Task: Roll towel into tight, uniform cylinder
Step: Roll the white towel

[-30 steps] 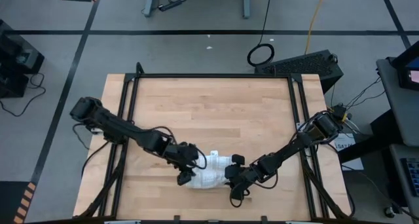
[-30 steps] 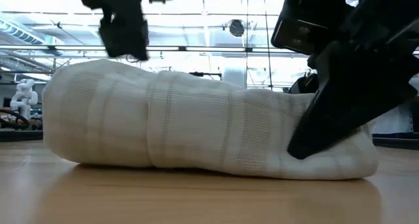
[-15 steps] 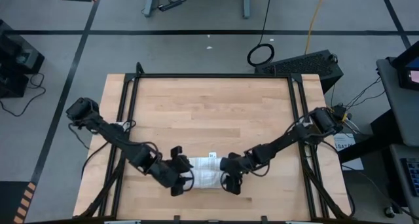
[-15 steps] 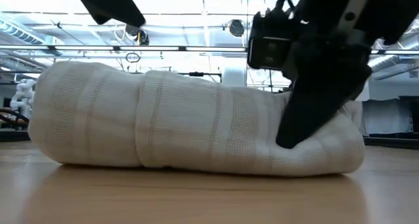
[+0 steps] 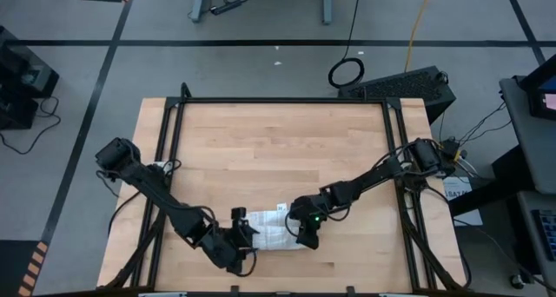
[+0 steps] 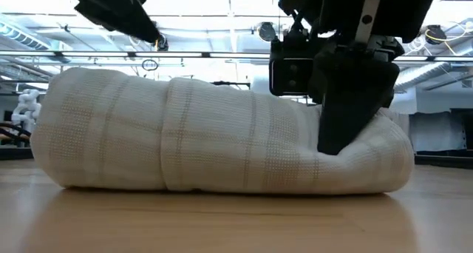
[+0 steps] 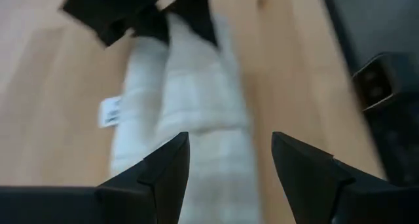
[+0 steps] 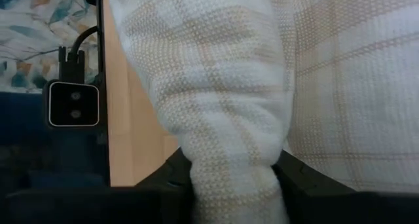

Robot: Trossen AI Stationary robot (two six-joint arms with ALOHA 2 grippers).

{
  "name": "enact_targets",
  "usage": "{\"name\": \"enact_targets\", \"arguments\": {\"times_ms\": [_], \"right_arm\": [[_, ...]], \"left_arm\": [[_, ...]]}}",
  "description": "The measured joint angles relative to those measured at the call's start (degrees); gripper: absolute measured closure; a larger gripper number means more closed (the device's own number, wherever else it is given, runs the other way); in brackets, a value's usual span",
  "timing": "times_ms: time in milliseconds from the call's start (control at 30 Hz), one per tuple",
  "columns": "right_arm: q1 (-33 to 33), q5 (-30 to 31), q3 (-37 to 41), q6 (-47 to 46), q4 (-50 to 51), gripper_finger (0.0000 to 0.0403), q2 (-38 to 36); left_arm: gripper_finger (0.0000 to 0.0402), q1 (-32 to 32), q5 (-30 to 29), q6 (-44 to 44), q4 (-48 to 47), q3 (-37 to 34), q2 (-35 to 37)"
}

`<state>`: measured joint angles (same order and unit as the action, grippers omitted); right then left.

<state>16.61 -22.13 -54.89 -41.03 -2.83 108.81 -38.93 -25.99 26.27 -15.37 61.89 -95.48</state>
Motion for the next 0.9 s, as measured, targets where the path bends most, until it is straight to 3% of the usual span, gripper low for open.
{"name": "enact_targets", "arguments": {"times_ms": [200,467,900], "right_arm": [[-1.22,-2.28,0.02,-0.05,-0.22,0.0297,0.0],[-2.1,-5.33,0.04,-0.09,-0.37,0.0296,0.0],[-2.83,-7.7,0.02,-0.38,-0.16,0.0296,0.0]], "left_arm": [[0.0182,-0.14,0.31,0.27,10.15,0.09,-3.56],[0.0182,0.47,-1.28,0.08,10.66,0.07,-7.21],[0.0182,2.49,4.43,1.55,10.57,0.15,-12.13]]}}
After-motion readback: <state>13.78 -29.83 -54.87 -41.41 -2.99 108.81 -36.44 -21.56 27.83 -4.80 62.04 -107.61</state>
